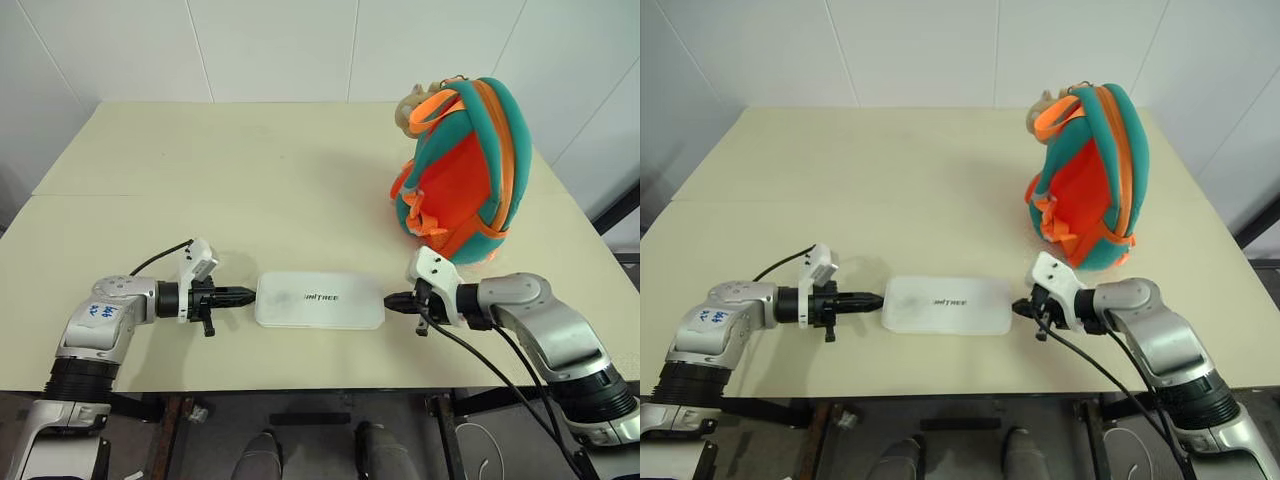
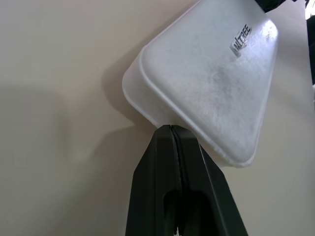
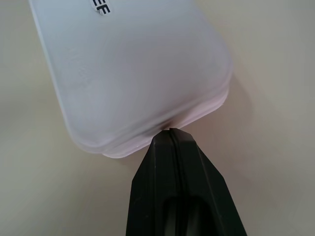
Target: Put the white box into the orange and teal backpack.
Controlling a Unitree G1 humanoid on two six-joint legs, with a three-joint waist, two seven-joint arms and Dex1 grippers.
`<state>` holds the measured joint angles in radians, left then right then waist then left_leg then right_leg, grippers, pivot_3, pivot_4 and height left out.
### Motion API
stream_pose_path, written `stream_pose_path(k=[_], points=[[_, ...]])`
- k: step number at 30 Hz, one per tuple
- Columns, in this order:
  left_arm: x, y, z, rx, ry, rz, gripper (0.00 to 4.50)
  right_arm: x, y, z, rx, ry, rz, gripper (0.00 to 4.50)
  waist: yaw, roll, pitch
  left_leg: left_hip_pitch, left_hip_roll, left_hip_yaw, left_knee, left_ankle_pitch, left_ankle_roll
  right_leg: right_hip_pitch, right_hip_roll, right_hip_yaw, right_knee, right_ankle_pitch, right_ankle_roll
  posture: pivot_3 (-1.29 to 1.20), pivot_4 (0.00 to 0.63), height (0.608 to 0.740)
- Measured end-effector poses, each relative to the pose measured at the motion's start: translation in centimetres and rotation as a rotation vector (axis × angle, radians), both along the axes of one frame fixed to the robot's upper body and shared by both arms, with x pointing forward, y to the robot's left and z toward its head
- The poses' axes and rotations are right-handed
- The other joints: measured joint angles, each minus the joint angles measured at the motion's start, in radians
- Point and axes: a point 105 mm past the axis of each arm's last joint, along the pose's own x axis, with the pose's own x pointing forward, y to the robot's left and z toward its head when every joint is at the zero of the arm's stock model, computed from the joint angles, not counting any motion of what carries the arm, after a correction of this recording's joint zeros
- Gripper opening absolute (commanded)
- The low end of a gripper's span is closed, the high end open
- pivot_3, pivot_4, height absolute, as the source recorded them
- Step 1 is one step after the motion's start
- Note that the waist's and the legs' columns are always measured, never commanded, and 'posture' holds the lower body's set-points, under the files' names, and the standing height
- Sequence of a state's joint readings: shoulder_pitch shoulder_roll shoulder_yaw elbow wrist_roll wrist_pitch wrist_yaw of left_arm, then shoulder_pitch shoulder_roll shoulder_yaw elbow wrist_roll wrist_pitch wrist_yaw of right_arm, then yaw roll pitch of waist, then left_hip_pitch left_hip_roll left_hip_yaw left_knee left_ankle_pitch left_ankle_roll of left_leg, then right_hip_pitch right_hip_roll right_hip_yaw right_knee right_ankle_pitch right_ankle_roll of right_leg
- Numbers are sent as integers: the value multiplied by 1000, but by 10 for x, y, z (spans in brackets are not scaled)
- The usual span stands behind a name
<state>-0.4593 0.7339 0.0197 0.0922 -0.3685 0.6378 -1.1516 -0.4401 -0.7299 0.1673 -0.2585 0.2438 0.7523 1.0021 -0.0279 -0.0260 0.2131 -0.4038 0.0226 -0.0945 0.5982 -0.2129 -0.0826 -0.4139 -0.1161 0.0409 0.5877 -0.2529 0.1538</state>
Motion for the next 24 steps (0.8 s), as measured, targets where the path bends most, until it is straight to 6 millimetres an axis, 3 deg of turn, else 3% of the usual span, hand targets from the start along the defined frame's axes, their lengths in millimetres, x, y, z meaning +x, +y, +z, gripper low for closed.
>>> stream_pose_path(k=[4, 8, 14, 24], points=[[-7, -6, 4, -5, 7, -35, 13, -9, -6, 0, -5, 26, 0, 0, 0, 0, 0, 0, 0, 0, 0, 0, 0, 0, 0, 0, 0, 0, -1, 0, 150, 740], [-15, -8, -2, -8, 49, -45, 13, -13, -9, -1, -7, 31, -9, 0, 0, 0, 0, 0, 0, 0, 0, 0, 0, 0, 0, 0, -1, -5, -9, 0, 150, 740], [-22, -11, -10, 24, 93, -65, 13, -14, -11, 3, -2, 18, -13, 0, 0, 0, 0, 0, 0, 0, 2, 0, 0, 0, 0, 0, -1, -5, -9, 0, 150, 740], [-27, -13, -19, 37, 114, -85, 13, -26, -15, -10, -18, 58, -10, 0, 1, 0, 0, 0, 0, 0, 2, 0, 0, 0, 0, 0, -1, -5, -10, 0, 150, 740]])
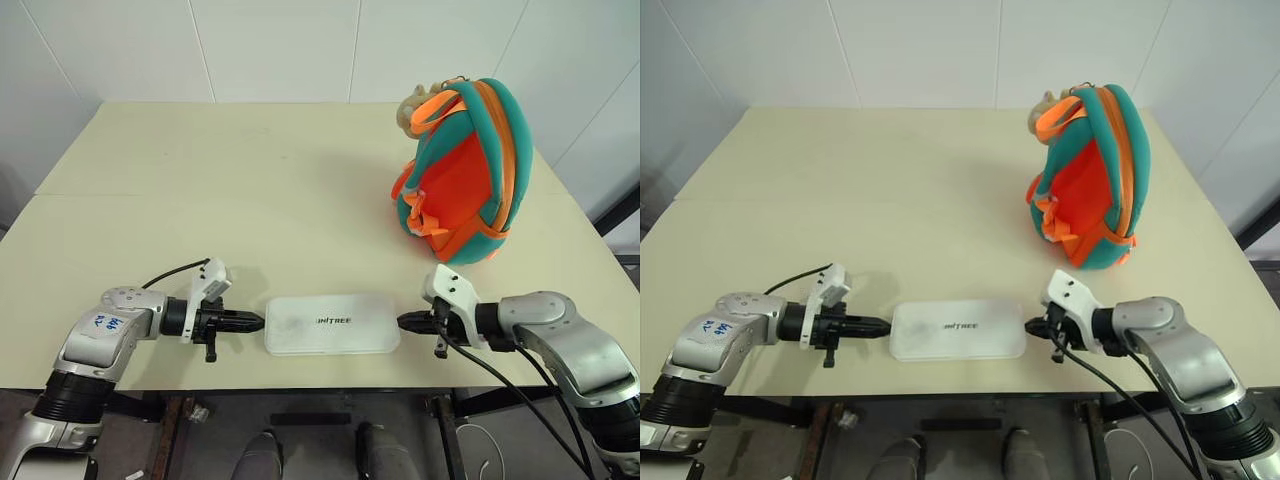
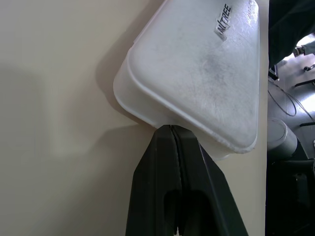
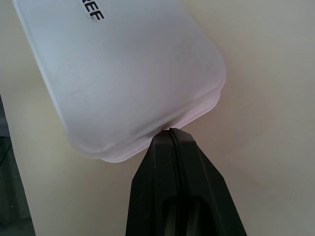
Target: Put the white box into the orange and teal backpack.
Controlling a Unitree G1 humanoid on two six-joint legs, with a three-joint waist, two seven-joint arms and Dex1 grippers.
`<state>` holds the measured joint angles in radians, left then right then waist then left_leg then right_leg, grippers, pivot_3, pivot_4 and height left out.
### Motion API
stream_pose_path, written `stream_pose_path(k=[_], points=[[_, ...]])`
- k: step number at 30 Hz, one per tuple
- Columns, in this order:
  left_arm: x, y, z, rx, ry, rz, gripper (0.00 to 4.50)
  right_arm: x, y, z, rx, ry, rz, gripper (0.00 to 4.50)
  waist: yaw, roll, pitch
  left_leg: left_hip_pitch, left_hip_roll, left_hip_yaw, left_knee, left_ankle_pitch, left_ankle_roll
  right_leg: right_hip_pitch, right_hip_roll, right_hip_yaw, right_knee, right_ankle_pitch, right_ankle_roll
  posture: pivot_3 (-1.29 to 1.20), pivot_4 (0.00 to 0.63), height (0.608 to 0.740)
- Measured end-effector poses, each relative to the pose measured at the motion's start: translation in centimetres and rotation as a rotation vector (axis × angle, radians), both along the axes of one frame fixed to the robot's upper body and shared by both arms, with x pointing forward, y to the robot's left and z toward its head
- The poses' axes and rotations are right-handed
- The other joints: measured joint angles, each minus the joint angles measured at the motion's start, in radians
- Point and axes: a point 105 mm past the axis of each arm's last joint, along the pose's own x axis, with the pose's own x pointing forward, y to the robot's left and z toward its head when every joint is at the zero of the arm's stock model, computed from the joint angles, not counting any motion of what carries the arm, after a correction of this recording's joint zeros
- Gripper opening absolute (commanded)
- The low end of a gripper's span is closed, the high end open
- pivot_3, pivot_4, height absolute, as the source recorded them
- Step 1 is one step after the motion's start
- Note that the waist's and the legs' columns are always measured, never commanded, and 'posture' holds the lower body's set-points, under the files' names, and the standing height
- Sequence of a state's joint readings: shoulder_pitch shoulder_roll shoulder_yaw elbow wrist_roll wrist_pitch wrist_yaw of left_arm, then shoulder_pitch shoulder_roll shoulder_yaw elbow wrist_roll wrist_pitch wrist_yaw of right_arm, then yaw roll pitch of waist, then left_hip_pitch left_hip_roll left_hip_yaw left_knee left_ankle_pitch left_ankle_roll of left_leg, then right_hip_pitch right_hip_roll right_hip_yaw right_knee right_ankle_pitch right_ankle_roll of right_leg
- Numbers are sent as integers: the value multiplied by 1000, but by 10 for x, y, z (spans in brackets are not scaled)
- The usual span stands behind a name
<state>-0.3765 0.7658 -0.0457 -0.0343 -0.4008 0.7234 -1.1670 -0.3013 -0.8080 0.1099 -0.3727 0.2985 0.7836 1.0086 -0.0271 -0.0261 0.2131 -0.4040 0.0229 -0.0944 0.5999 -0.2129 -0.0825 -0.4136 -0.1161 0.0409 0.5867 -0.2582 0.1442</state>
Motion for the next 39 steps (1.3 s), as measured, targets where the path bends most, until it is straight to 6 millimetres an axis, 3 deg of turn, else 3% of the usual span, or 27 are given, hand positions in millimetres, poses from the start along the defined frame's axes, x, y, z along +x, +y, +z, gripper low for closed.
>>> stream_pose_path(k=[14, 16, 18, 21, 26, 31, 34, 39], points=[[15, 15, -8, 52, -58, 77, 13, 11, -25, -6, -81, -76, -87, 0, 0, 0, 0, 0, 0, 1, 1, 0, 0, 0, 0, 0, -1, 0, 0, 0, 150, 740], [26, 20, -5, 72, -99, 104, 13, 15, -30, -6, -91, -94, -105, 0, 0, 0, 0, 1, 0, 1, 2, 0, 0, 1, 0, 0, 0, 0, 0, 0, 150, 740], [42, 30, 0, 94, -120, 183, 0, 21, -38, -3, -103, -115, -138, 356, 2, 0, 0, 1, 0, 0, 4, 1, 1, 1, 0, 0, 0, 2, 0, 0, 150, 740], [50, 38, 4, 89, -55, 260, 587, 25, -45, 3, -115, -137, -159, 1216, 0, 0, 0, 1, 0, 1, 7, 0, 1, 3, 0, 0, 0, 2, 1, 0, 150, 740], [56, 42, 12, 43, -3, 350, 2101, 27, -46, 7, -117, -147, -156, 2956, -2, 0, 0, 0, 1, 0, 6, 0, 1, 2, 0, 0, 1, 2, 1, 0, 150, 740], [48, 38, 16, 11, 82, 340, 3637, 32, -44, 14, -118, -171, -151, 4500, -3, 0, 0, 0, 1, 1, 5, 0, 0, 2, 0, 0, 1, 2, 1, 0, 150, 740], [41, 39, 19, 0, 142, 333, 4479, 33, -44, 16, -117, -183, -147, 4500, -2, 0, 0, 1, 1, 0, 5, 0, 0, 2, 0, 0, 0, 1, 0, 0, 150, 740], [19, 44, 25, -10, 399, 369, 4479, 36, -49, 14, -124, -175, -168, 4500, -5, 0, 0, 1, 1, 1, 5, -1, 0, 2, 0, 0, 0, 0, 1, 0, 150, 740]])
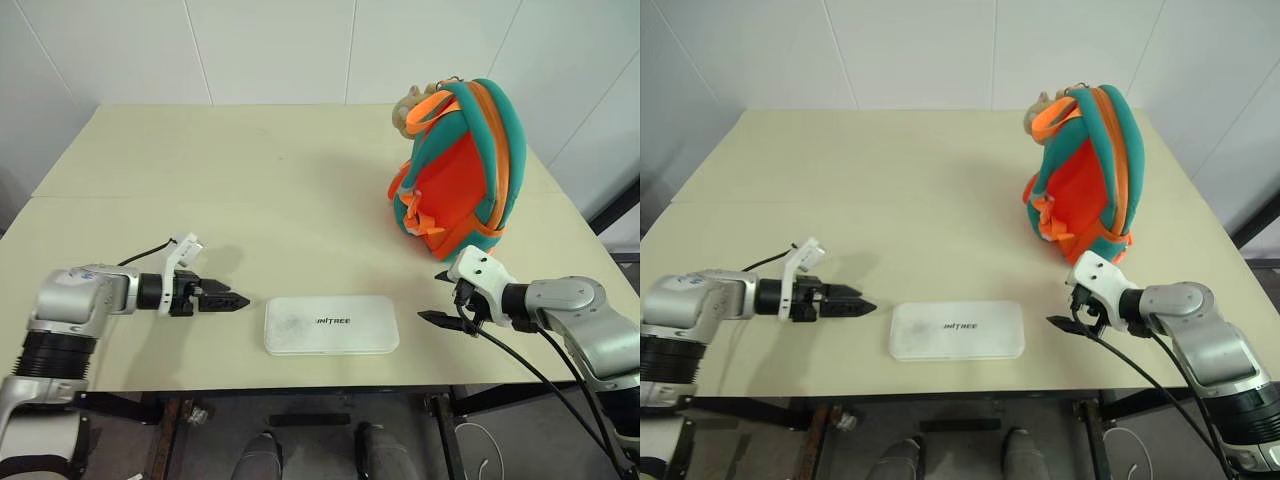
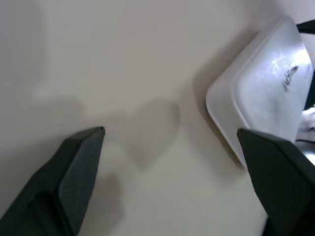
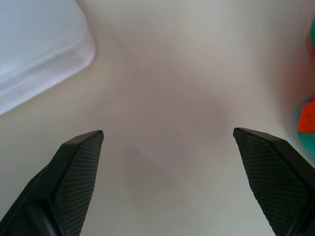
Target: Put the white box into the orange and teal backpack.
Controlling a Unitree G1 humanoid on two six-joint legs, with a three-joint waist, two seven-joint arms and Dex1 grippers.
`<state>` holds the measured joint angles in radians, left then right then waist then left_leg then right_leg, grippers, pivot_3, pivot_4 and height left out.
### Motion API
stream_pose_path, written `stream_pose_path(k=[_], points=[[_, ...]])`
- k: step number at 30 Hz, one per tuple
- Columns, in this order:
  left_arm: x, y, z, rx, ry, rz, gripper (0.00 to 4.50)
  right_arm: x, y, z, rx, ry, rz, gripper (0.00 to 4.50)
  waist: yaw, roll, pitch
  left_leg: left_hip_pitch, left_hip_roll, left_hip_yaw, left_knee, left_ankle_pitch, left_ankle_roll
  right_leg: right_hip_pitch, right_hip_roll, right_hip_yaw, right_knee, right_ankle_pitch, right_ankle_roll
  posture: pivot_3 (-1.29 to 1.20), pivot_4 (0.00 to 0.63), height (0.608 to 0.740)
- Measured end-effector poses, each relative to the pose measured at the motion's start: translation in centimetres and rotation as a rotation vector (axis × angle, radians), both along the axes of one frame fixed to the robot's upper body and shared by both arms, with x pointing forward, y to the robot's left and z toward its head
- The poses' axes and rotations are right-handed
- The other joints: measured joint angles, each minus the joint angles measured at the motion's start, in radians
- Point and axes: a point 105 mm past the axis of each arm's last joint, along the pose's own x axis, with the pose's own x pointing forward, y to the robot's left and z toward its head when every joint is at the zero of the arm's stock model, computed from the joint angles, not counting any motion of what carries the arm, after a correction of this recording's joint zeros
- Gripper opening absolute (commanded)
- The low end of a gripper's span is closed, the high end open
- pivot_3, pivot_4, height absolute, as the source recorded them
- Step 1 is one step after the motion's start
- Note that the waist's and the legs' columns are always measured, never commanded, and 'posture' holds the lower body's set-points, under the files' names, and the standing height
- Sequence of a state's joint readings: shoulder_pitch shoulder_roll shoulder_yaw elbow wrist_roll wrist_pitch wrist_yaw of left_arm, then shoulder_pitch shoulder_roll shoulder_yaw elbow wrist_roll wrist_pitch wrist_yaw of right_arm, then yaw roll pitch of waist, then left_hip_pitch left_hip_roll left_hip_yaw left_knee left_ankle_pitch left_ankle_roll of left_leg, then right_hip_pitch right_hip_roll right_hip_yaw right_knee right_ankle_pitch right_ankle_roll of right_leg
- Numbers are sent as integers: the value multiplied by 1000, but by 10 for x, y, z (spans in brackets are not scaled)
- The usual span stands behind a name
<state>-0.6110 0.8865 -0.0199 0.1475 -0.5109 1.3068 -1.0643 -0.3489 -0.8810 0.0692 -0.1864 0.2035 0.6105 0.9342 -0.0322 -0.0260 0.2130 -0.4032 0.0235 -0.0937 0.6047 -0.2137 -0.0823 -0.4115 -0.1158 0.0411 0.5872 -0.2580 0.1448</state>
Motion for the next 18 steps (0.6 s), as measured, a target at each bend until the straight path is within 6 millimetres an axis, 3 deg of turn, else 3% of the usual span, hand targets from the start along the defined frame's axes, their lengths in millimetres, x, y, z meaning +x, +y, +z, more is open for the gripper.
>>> stream_pose_path(k=[7, 18], points=[[-13, -23, -4, -258, 290, 36, 4479, 3, 4, 3, 7, -19, 3, 4500, 3, 0, 0, -1, 0, 0, 0, 0, 0, -1, 0, 0, 1, 0, 0, 0, 150, 740], [-11, -40, -15, -513, 405, 60, 4479, 5, 7, 2, 18, -23, -1, 4500, 4, 0, 0, 0, 0, 0, 0, 0, 0, -1, 0, 0, 2, 0, 1, 0, 150, 740]])
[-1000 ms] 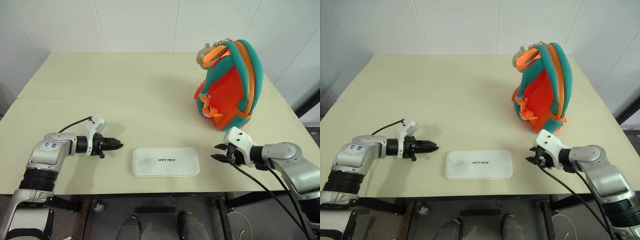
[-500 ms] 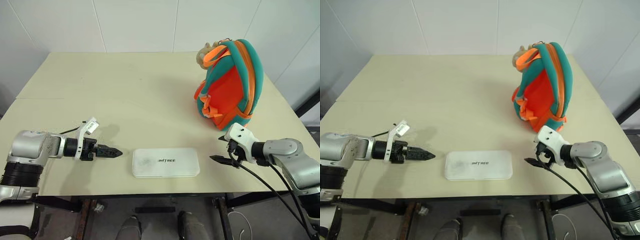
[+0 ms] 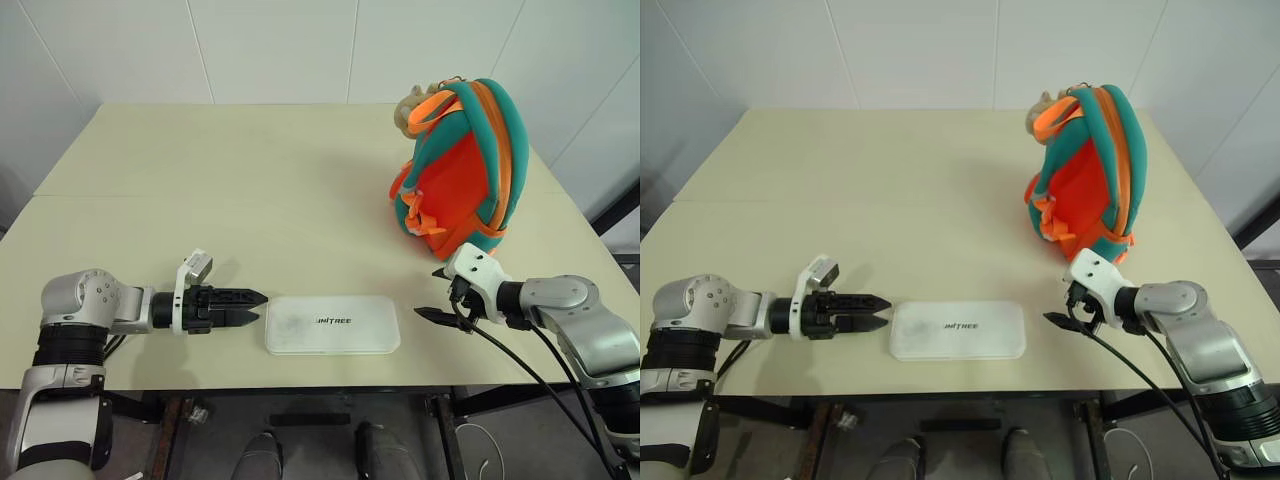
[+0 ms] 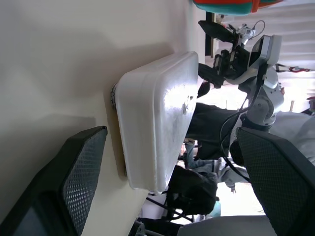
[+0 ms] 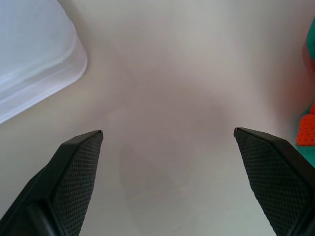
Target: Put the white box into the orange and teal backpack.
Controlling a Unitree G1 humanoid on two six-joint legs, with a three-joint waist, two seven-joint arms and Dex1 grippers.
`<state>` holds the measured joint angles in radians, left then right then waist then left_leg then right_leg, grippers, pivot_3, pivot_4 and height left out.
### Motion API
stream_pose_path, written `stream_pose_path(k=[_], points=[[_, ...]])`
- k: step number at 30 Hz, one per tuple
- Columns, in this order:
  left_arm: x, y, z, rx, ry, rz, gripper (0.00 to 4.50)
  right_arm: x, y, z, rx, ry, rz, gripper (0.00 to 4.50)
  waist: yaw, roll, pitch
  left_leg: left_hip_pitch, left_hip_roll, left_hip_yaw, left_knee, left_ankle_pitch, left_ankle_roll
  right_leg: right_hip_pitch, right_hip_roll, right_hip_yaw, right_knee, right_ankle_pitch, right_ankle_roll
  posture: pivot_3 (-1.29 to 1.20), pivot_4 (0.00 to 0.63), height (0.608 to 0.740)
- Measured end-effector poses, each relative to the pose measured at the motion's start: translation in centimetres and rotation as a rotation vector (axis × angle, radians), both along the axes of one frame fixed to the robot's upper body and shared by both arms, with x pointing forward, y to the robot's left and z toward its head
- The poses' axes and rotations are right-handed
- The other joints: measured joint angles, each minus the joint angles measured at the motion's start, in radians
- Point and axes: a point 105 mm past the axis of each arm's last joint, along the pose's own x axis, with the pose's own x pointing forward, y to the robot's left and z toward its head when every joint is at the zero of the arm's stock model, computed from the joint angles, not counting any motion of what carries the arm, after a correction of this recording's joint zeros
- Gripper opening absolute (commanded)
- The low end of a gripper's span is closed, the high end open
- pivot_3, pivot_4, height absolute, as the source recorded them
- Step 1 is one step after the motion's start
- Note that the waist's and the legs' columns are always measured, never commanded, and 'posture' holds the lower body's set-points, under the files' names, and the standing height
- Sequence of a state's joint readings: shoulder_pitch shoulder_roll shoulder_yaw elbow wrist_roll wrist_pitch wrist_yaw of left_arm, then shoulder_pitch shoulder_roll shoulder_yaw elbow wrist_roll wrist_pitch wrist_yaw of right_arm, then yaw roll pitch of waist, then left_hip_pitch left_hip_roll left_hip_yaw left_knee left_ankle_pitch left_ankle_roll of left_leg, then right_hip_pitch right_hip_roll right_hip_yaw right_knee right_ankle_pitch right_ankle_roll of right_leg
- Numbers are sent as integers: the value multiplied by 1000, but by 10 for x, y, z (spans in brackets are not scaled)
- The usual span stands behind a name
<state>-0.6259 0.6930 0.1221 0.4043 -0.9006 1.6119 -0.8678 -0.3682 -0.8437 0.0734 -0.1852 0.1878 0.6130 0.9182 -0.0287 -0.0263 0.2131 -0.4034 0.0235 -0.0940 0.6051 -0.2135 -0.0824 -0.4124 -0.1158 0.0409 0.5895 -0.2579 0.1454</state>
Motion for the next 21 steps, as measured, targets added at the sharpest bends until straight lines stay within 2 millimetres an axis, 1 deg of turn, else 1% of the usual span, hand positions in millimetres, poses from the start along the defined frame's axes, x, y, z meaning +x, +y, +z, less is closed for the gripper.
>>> stream_pose_path(k=[8, 13, 21], points=[[4, -14, -4, -60, -3, 23, 4479, 3, 5, 0, 18, -5, -1, 4500, 4, 0, 0, 1, 0, 0, 4, 0, 0, 3, 0, 0, 0, 0, 0, 0, 150, 740], [4, -16, -7, -44, 2, 21, 4479, 4, 3, -2, 19, 0, -11, 4500, 4, 1, -1, 1, 0, 0, 5, 0, 0, 3, 0, 0, 0, 1, 0, 0, 150, 740], [3, -18, -7, 31, -21, -8, 4479, 5, 11, -3, 21, 6, 9, 4500, 2, 3, -3, 2, 0, 0, 5, 0, 0, 4, 0, 0, 0, 1, 0, 0, 150, 740]])
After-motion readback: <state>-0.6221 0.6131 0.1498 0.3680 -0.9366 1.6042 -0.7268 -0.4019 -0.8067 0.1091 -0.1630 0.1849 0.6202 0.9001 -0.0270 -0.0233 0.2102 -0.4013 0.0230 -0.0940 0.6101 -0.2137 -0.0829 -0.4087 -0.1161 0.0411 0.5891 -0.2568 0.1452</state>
